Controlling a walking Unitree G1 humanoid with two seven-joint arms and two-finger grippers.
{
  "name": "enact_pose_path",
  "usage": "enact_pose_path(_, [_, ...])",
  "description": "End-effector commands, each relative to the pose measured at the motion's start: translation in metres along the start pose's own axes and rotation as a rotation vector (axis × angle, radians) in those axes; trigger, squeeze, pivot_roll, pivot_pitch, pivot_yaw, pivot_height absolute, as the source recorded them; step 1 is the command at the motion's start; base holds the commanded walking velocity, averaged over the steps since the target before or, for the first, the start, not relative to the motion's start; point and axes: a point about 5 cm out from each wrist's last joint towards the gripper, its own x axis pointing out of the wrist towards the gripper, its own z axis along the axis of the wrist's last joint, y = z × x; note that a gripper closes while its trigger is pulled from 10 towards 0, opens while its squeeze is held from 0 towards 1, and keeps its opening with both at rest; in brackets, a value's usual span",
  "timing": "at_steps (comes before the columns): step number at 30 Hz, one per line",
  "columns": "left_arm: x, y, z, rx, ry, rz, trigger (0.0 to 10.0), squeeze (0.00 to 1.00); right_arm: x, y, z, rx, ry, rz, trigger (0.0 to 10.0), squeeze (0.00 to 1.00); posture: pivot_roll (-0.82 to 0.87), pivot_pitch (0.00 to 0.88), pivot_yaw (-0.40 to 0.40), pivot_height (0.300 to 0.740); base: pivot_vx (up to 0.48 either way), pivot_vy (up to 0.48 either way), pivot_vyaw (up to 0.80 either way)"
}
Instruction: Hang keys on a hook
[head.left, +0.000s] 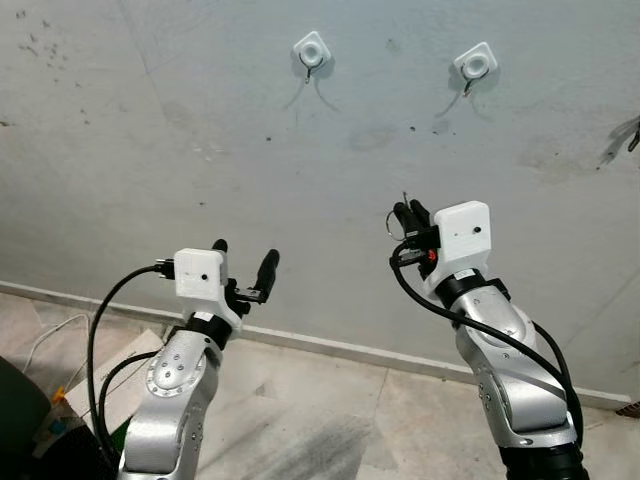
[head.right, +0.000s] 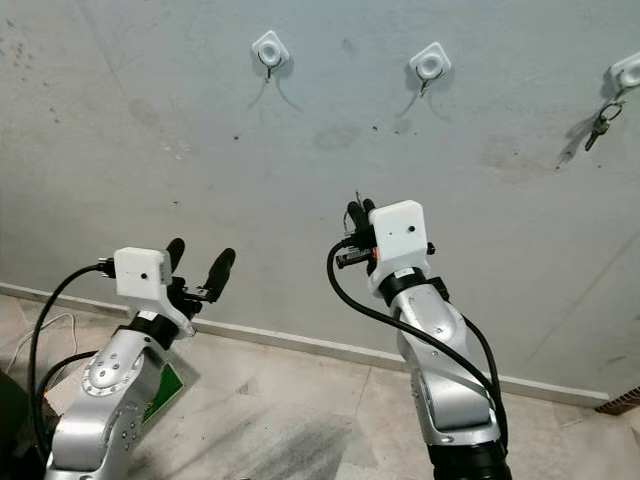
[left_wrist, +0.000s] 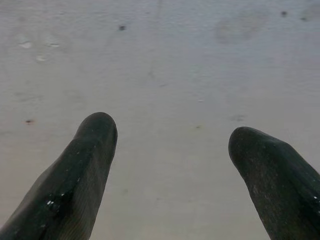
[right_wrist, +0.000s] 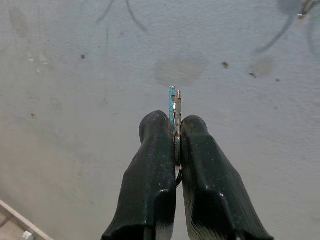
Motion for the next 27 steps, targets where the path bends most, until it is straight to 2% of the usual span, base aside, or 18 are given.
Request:
enact_pose_path(1, [0.001,0.002,0.001,0.001,0.0,0.004,10.0,0.0,0.0,0.0,0.002,-0.004,-0.009,0.0,10.0,0.0,-0.04,0.097,0.066,0.74,0.0,-0.3,0.0])
enact_pose_path(14, [0.001,0.001,0.001,-0.003,-0.002,0.005,10.0,0.0,0.0,0.0,0.002,-0.007,-0.008,0.004,10.0,0.0,-0.04,0.095,0.064,0.74,0.0,-0.351,0.0])
enact_pose_path(17, [0.0,0.002,0.001,-0.006,0.0,0.007,10.0,0.0,-0.002,-0.001,0.001,-0.003,-0.007,0.006,10.0,0.0,-0.04,0.092,0.062,0.74,0.0,0.0,0.0])
enact_pose_path(25, [-0.016,0.011,-0.006,0.017,0.038,0.024,10.0,0.0,-0.024,-0.007,-0.012,-0.009,0.048,0.004,10.0,0.0,-0.04,0.101,0.064,0.74,0.0,0.0,0.0])
enact_pose_path(27, [-0.028,0.014,-0.012,0.015,0.068,0.032,10.0,0.0,-0.039,-0.01,-0.02,-0.011,0.094,0.0,10.0,0.0,-0.04,0.096,0.066,0.74,0.0,0.0,0.0])
